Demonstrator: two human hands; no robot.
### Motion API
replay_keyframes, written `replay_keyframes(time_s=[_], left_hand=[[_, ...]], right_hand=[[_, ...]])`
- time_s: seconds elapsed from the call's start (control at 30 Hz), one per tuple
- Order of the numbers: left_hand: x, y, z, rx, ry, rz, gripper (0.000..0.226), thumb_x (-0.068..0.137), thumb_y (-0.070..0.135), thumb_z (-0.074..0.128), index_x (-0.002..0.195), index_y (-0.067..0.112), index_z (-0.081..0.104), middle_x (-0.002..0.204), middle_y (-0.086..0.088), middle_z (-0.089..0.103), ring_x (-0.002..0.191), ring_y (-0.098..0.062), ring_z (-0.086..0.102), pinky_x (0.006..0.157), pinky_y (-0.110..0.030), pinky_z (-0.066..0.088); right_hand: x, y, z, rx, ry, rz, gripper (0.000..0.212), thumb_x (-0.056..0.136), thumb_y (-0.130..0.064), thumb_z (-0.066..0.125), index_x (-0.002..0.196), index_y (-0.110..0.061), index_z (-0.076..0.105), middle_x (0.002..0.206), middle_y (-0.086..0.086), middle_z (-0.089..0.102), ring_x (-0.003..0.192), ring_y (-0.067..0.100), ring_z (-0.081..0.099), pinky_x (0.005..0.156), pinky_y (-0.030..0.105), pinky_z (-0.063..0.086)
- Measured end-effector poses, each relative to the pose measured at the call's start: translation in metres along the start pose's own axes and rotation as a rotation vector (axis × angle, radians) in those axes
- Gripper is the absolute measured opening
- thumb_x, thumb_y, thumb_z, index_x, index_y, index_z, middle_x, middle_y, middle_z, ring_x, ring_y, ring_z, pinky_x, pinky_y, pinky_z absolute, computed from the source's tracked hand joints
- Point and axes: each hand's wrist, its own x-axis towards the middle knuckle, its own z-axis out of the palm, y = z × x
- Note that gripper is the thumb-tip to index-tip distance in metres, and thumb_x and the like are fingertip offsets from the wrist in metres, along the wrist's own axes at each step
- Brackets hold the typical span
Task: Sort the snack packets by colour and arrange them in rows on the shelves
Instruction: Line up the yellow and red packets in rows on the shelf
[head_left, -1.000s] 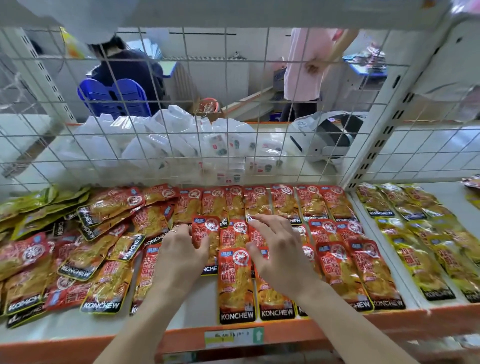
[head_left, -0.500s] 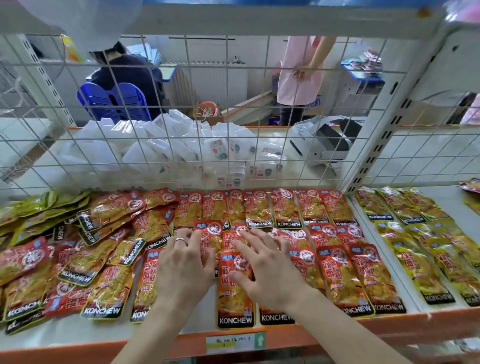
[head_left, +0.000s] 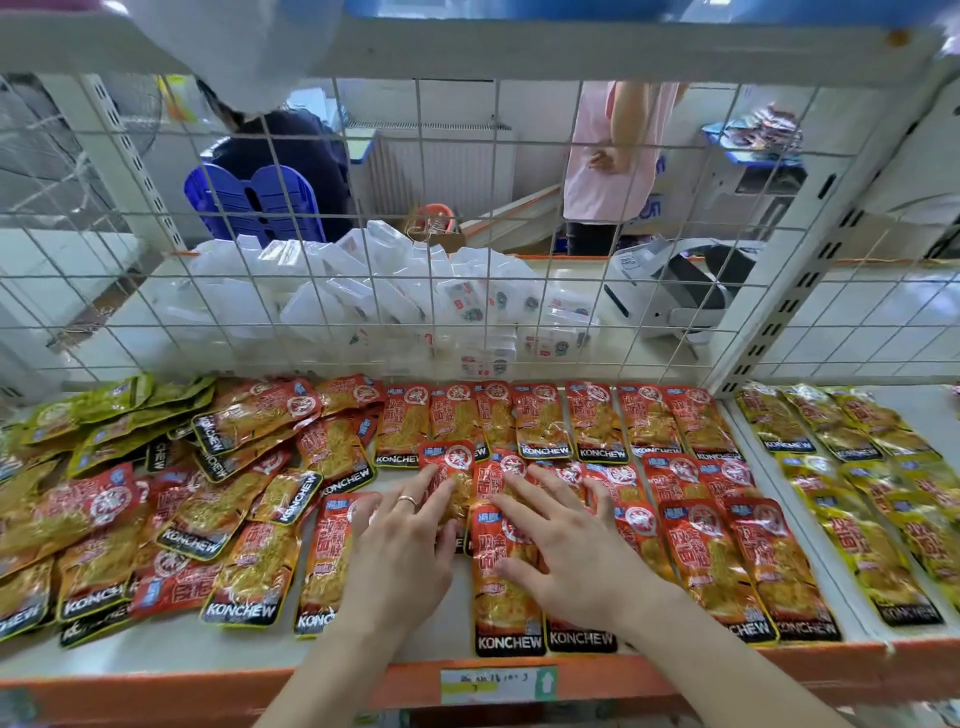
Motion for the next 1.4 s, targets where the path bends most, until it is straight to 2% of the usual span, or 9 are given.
replay_keyframes(time_s=[0.23, 0.4, 0.5, 0.7, 0.8, 0.93, 1.0, 1.2, 1.4], left_hand=[[-0.004, 0.002, 0.001, 0.065, -0.049, 0.041, 0.049, 0.084, 0.044, 0.054, 0.130, 0.034, 0.063, 0.147, 0.004, 0.053, 0.134, -0.021, 0.050, 0.105, -0.047, 0.023], [-0.005, -0.003, -0.002, 0.073, -0.121, 0.074, 0.051, 0.084, 0.056, 0.043, 0.130, 0.041, 0.061, 0.149, 0.005, 0.050, 0.137, -0.020, 0.047, 0.106, -0.047, 0.020], [-0.005, -0.002, -0.007, 0.086, -0.157, 0.077, 0.055, 0.085, 0.060, 0.038, 0.132, 0.042, 0.059, 0.148, 0.005, 0.052, 0.133, -0.021, 0.051, 0.105, -0.046, 0.022], [-0.007, -0.001, -0.012, 0.060, -0.207, 0.070, 0.060, 0.086, 0.062, 0.033, 0.138, 0.041, 0.055, 0.152, 0.007, 0.047, 0.133, -0.021, 0.048, 0.106, -0.050, 0.039], [-0.006, -0.003, -0.014, 0.025, -0.213, 0.090, 0.060, 0.088, 0.062, 0.031, 0.142, 0.043, 0.049, 0.157, 0.009, 0.039, 0.139, -0.020, 0.042, 0.112, -0.050, 0.032], [-0.005, -0.004, -0.016, -0.010, -0.238, 0.112, 0.058, 0.095, 0.060, 0.032, 0.151, 0.045, 0.030, 0.166, 0.013, 0.013, 0.151, -0.016, 0.015, 0.120, -0.046, 0.009], [-0.005, -0.002, -0.018, -0.019, -0.221, 0.117, 0.057, 0.099, 0.058, 0.035, 0.153, 0.045, 0.026, 0.166, 0.014, 0.007, 0.152, -0.014, 0.008, 0.121, -0.044, 0.005], [-0.016, 0.003, -0.025, -0.084, -0.126, 0.057, 0.067, 0.088, 0.060, 0.023, 0.145, 0.033, 0.048, 0.161, 0.009, 0.031, 0.147, -0.015, 0.028, 0.120, -0.045, 0.018], [-0.038, 0.027, -0.036, -0.063, -0.071, -0.014, 0.073, 0.086, 0.061, 0.019, 0.148, 0.033, 0.045, 0.161, 0.009, 0.030, 0.148, -0.015, 0.025, 0.120, -0.046, 0.017]], right_hand=[[-0.001, -0.002, 0.003, 0.000, 0.036, 0.019, 0.068, 0.094, -0.068, 0.035, 0.154, -0.041, 0.015, 0.164, -0.019, -0.002, 0.150, 0.009, -0.015, 0.116, 0.056, -0.013], [-0.001, -0.008, 0.005, 0.009, 0.065, 0.062, 0.068, 0.096, -0.065, 0.034, 0.155, -0.039, 0.014, 0.164, -0.017, -0.003, 0.149, 0.010, -0.018, 0.112, 0.053, -0.018], [-0.003, -0.011, 0.007, 0.023, 0.059, 0.075, 0.067, 0.096, -0.064, 0.034, 0.155, -0.040, 0.011, 0.164, -0.017, -0.006, 0.149, 0.008, -0.020, 0.114, 0.054, -0.017], [-0.005, -0.016, 0.009, 0.026, 0.036, 0.102, 0.068, 0.097, -0.062, 0.033, 0.156, -0.039, 0.007, 0.164, -0.017, -0.009, 0.148, 0.008, -0.022, 0.115, 0.054, -0.016], [-0.006, -0.018, 0.009, 0.024, 0.029, 0.117, 0.068, 0.097, -0.062, 0.033, 0.156, -0.040, 0.006, 0.164, -0.017, -0.009, 0.148, 0.009, -0.022, 0.116, 0.054, -0.015], [-0.008, -0.021, 0.006, 0.036, 0.039, 0.133, 0.069, 0.097, -0.062, 0.034, 0.156, -0.040, 0.005, 0.164, -0.017, -0.009, 0.149, 0.010, -0.021, 0.117, 0.054, -0.014], [-0.009, -0.022, 0.006, 0.050, 0.056, 0.136, 0.069, 0.097, -0.061, 0.036, 0.156, -0.040, 0.005, 0.164, -0.018, -0.009, 0.149, 0.010, -0.021, 0.117, 0.053, -0.013], [-0.017, -0.019, 0.003, 0.091, 0.136, 0.132, 0.066, 0.098, -0.058, 0.038, 0.155, -0.040, 0.011, 0.163, -0.019, -0.004, 0.149, 0.007, -0.017, 0.118, 0.052, -0.009], [-0.035, -0.012, -0.001, 0.122, 0.168, 0.030, 0.062, 0.100, -0.056, 0.036, 0.155, -0.040, 0.012, 0.164, -0.019, -0.004, 0.149, 0.005, -0.017, 0.119, 0.049, -0.009]])
